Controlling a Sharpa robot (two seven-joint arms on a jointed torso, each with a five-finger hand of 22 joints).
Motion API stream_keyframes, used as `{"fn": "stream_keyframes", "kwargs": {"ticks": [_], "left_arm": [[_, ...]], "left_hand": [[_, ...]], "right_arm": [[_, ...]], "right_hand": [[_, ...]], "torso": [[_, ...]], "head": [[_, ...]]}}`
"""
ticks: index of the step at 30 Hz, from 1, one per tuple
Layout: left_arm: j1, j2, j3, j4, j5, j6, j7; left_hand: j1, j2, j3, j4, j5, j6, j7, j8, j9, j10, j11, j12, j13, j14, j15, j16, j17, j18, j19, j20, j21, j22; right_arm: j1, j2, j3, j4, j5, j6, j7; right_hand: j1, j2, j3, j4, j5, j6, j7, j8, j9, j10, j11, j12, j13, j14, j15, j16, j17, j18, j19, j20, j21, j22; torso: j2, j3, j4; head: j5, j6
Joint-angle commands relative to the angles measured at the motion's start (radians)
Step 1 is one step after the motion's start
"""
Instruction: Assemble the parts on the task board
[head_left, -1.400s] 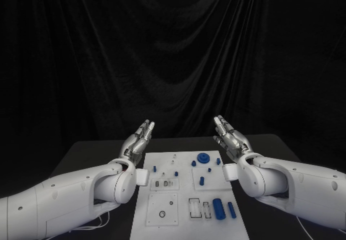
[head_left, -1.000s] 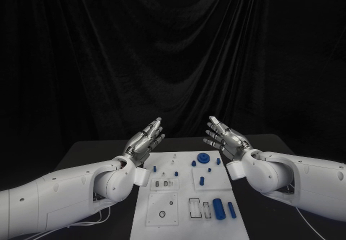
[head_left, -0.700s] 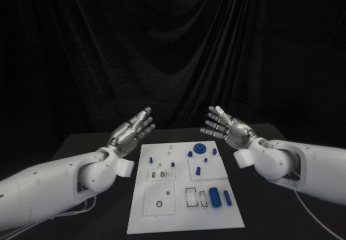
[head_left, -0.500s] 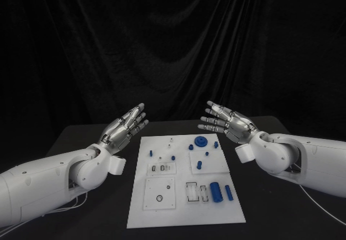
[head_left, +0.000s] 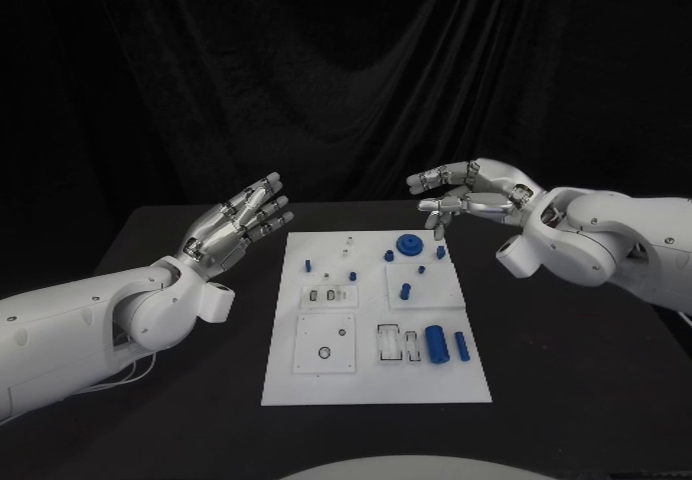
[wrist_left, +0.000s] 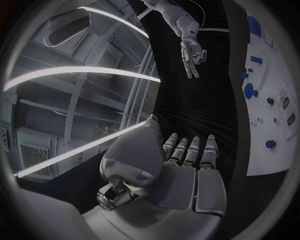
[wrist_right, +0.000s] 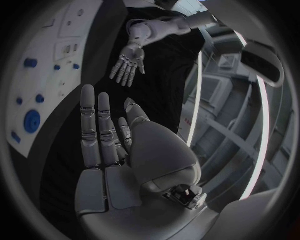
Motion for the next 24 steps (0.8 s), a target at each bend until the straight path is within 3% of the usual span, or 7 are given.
{"fn": "stream_keyframes", "kwargs": {"ticks": [1,4,5,10,15,18,24], "left_arm": [[0.003,-0.012,0.001,0.012,-0.029,-0.005,0.14],[0.003,-0.019,0.001,0.015,-0.031,-0.008,0.145],[0.003,-0.021,0.001,0.016,-0.031,-0.009,0.147],[0.004,-0.029,0.001,0.024,-0.033,-0.014,0.156],[0.006,-0.034,0.001,0.029,-0.039,-0.018,0.163],[0.007,-0.037,0.001,0.032,-0.042,-0.02,0.165],[0.008,-0.04,0.001,0.034,-0.044,-0.019,0.168]], "left_hand": [[0.011,-0.002,-0.004,0.0,0.009,0.011,-0.003,0.006,0.001,0.012,0.0,0.007,0.003,0.001,-0.001,0.002,0.0,0.017,0.0,0.002,0.001,-0.001],[0.014,-0.001,-0.001,0.0,0.011,0.014,0.0,0.006,0.002,0.024,0.01,0.014,0.005,-0.013,-0.005,-0.005,-0.004,0.017,-0.01,0.001,-0.007,-0.006],[0.015,-0.001,0.001,0.0,0.013,0.016,-0.001,0.006,0.002,0.03,0.018,0.021,0.005,-0.02,-0.009,-0.009,-0.006,0.018,-0.014,0.0,-0.01,-0.008],[0.016,0.0,0.004,0.001,0.02,0.021,0.0,0.007,0.003,0.035,0.022,0.029,0.005,-0.026,-0.012,-0.012,-0.007,0.018,-0.019,-0.003,-0.014,-0.011],[0.023,-0.001,0.012,0.0,0.046,0.032,0.006,0.009,0.004,0.042,0.03,0.044,0.005,-0.028,-0.016,-0.014,-0.007,0.018,-0.022,-0.005,-0.018,-0.014],[0.03,-0.001,0.016,0.0,0.065,0.033,0.006,0.009,0.004,0.039,0.032,0.05,0.005,-0.029,-0.017,-0.015,-0.007,0.019,-0.023,-0.005,-0.019,-0.015],[0.036,-0.001,0.02,0.0,0.08,0.034,0.007,0.009,0.004,0.037,0.033,0.056,0.004,-0.031,-0.017,-0.016,-0.007,0.019,-0.024,-0.005,-0.02,-0.016]], "right_arm": [[0.03,0.002,0.002,0.014,-0.577,-0.146,-0.219],[0.05,0.011,0.002,0.02,-0.816,-0.17,-0.296],[0.056,0.016,0.002,0.021,-0.893,-0.173,-0.32],[0.07,0.038,0.002,0.022,-1.129,-0.144,-0.409],[0.075,0.056,0.002,0.021,-1.258,-0.102,-0.465],[0.076,0.068,0.002,0.016,-1.3,-0.082,-0.484],[0.075,0.089,0.002,-0.002,-1.329,-0.06,-0.501]], "right_hand": [[-0.02,-0.017,0.006,0.014,-0.04,0.105,-0.013,0.031,0.016,0.08,-0.024,0.036,-0.002,0.073,-0.033,0.083,0.033,0.011,0.064,-0.03,0.086,0.055],[-0.016,-0.042,0.018,0.01,-0.008,0.145,-0.028,0.028,0.021,0.138,-0.038,0.048,-0.009,0.131,-0.052,0.149,0.061,0.007,0.099,-0.045,0.161,0.123],[-0.007,-0.054,0.035,0.0,0.005,0.147,-0.058,0.017,0.021,0.196,-0.05,0.061,-0.008,0.177,-0.067,0.197,0.085,-0.026,0.204,-0.06,0.339,0.366],[-0.045,-0.098,0.119,0.004,0.034,0.187,-0.074,-0.014,0.035,0.286,-0.062,-0.005,-0.028,0.212,-0.081,0.307,0.15,-0.068,0.285,-0.075,0.578,0.695],[-0.077,-0.132,0.159,0.012,0.033,0.208,-0.076,-0.031,0.043,0.301,-0.064,-0.04,-0.026,0.214,-0.081,0.347,0.177,-0.078,0.297,-0.072,0.631,0.776],[-0.087,-0.145,0.178,0.013,0.041,0.208,-0.082,-0.042,0.045,0.304,-0.066,-0.052,-0.025,0.216,-0.083,0.366,0.188,-0.083,0.308,-0.073,0.654,0.815],[-0.107,-0.163,0.2,0.018,0.032,0.206,-0.083,-0.056,0.049,0.308,-0.062,-0.065,-0.023,0.22,-0.08,0.396,0.205,-0.091,0.323,-0.07,0.682,0.862]], "torso": [[0.006,-0.005,0.0141],[0.019,-0.0051,0.0169],[0.023,-0.0046,0.017],[0.056,-0.0045,0.0262],[0.08,-0.0101,0.0391],[0.112,-0.0139,0.0494],[0.142,-0.0219,0.0682]], "head": [[-0.001,-0.027],[0.002,-0.032],[0.003,-0.035],[0.0,-0.026],[-0.01,-0.016],[-0.025,0.009],[-0.054,0.029]]}}
